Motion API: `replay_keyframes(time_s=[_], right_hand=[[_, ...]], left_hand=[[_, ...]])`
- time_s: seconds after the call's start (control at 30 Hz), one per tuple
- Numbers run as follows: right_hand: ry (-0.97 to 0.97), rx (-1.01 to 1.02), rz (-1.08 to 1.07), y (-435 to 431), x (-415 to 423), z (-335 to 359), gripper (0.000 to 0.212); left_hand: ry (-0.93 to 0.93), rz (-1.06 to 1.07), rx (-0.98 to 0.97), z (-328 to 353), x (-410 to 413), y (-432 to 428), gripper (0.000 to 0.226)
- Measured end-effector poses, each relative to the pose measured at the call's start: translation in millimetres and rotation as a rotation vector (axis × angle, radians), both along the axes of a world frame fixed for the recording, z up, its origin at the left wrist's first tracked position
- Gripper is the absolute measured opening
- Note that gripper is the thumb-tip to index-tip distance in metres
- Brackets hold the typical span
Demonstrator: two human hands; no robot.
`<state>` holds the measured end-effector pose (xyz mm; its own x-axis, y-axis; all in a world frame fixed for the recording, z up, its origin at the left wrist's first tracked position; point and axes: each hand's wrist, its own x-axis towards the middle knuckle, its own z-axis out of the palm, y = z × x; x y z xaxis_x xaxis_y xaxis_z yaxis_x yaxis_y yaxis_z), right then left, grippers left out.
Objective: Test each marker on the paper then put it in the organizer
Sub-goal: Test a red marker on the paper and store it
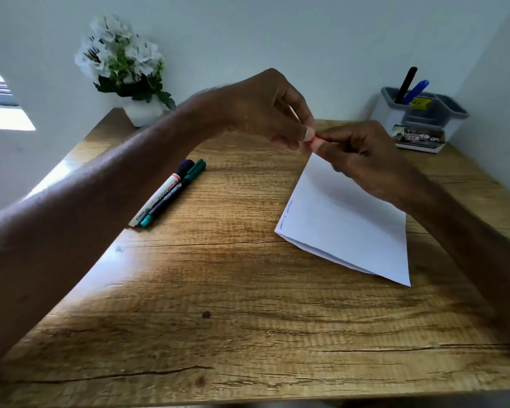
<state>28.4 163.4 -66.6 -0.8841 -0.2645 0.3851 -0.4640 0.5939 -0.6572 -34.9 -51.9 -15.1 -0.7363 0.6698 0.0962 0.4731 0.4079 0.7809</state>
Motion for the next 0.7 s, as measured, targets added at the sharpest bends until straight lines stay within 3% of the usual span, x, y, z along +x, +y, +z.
replay_keyframes(time_s=[0.4, 0.5, 0.6, 0.7], right_hand=[[0.176, 0.324, -0.027, 0.9, -1.1, -7.8, 0.023], [0.124, 0.391, -0.081, 3.6, -1.1, -5.3, 0.024], [-0.025, 0.176, -0.093, 11.5, -3.4, -4.4, 0.018], [-0.102, -0.086, 0.000, 16.4, -4.0, 5.8, 0.033]], left_hand=[[0.280, -0.099, -0.251, -0.6, 1.1, 5.1, 0.021], [0.317, -0.127, -0.319, -4.1, -1.1, 5.2, 0.021], [0.354, -0.097, -0.391, -7.2, -7.3, 0.1, 0.016], [0.295, -0.036, -0.437, -8.7, -12.3, -7.1, 0.013]])
